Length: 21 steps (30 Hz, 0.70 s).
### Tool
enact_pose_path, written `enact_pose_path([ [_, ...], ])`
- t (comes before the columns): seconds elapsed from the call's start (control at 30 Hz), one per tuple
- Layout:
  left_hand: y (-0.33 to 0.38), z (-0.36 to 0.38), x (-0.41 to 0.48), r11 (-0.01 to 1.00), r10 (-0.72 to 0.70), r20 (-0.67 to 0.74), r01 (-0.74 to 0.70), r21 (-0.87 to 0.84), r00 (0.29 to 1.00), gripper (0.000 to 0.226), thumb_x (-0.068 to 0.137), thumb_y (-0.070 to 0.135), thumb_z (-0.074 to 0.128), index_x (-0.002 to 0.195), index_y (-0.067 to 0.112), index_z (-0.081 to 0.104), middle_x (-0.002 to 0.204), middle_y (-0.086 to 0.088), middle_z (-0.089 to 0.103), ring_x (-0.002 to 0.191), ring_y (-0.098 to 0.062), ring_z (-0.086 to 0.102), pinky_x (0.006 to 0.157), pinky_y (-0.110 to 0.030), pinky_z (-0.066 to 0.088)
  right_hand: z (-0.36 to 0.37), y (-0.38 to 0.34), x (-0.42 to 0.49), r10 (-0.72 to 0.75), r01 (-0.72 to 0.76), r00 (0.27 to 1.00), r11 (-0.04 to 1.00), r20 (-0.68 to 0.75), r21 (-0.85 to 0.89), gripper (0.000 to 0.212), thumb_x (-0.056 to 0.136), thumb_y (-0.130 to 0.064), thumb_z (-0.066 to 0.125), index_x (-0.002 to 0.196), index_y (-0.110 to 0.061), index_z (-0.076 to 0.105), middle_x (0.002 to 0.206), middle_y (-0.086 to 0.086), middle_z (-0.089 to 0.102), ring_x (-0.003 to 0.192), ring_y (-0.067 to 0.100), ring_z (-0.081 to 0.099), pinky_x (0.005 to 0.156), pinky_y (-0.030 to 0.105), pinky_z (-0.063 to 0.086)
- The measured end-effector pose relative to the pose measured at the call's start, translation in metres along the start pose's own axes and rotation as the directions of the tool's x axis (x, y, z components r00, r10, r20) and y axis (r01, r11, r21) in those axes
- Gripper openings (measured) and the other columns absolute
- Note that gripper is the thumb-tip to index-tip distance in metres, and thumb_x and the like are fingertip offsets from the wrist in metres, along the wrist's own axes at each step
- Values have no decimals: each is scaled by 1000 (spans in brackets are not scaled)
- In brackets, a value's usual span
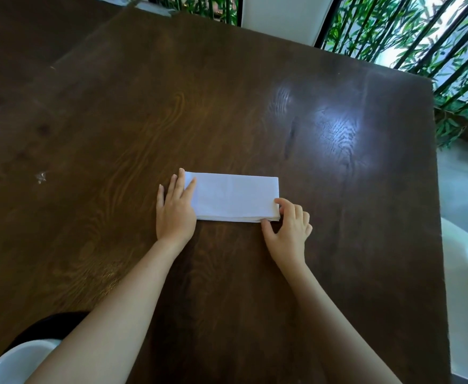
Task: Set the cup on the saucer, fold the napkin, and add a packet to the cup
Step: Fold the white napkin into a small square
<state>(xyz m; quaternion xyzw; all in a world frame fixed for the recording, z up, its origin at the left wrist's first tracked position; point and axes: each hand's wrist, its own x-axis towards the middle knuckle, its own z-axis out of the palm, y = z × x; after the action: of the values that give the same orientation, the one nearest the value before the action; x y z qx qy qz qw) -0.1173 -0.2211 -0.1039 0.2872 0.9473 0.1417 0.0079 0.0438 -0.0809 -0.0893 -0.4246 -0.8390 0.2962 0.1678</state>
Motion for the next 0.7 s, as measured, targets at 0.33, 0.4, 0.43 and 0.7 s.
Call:
enact_pose_path([
  [0.33,1,-3,0,1000,7,5,-7,-3,1000,55,93,0,30,145,17,29,159,-7,12,147,-21,8,119,-42,5,2,1,2,-41,42,997,999,-58,12,35,86,-12,54,120,-17,51,108,1,58,103,20,47,89,32,28],
  [0.4,1,-3,-1,1000,4,1,-4,-7,1000,54,93,0,30,145,17,29,159,-7,12,147,-21,8,119,-42,5,1,4,3,-38,39,994,999,-103,3,27,88,-14,53,115,-17,54,102,1,61,97,19,50,87,32,30],
  [0.43,1,-3,-1,1000,2,1,-2,-9,1000,55,93,0,30,145,17,29,159,-7,12,147,-21,8,119,-42,5,0,4,3,-46,45,992,999,-114,-7,25,88,-14,52,113,-17,55,101,1,61,95,19,50,86,32,31],
  [0.7,0,-2,0,1000,0,-2,0,-22,1000,54,93,0,29,145,16,30,158,-7,14,146,-20,10,119,-41,5,-9,12,8,-86,86,995,996,-56,-10,15,84,-6,56,92,-18,60,96,-2,61,90,18,50,80,22,17],
])
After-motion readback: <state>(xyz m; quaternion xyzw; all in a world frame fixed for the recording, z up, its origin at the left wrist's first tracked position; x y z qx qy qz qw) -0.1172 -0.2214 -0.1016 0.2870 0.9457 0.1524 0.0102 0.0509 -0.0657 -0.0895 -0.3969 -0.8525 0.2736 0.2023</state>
